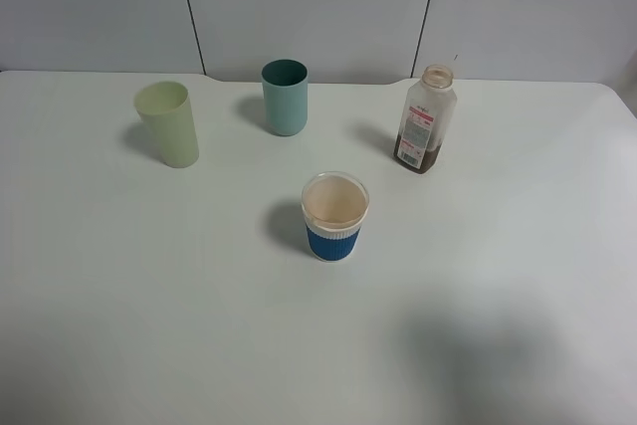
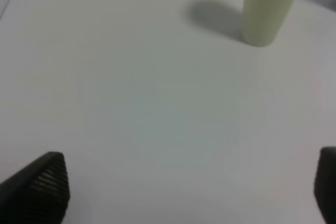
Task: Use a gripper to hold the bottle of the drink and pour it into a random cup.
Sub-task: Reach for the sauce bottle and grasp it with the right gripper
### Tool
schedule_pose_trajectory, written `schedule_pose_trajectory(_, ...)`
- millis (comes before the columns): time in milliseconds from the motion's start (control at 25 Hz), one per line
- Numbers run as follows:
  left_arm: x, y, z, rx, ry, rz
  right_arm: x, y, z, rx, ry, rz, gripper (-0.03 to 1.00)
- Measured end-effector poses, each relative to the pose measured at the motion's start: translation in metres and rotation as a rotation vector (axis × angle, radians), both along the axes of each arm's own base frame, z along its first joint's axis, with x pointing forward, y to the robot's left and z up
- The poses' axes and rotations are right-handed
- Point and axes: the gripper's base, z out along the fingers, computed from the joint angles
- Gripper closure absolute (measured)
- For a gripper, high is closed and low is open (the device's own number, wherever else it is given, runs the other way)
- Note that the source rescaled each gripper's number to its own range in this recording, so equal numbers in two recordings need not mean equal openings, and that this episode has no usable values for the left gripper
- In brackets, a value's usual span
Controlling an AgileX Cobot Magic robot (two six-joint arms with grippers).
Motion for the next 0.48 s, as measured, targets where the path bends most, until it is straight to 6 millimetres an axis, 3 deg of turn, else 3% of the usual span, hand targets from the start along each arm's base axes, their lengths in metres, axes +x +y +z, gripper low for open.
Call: schedule_pose_trajectory(480, 0.0, 0.0, 0.0, 0.0, 0.0, 0.0, 0.0, 0.0, 0.0, 0.0, 0.0, 0.0, -0.03)
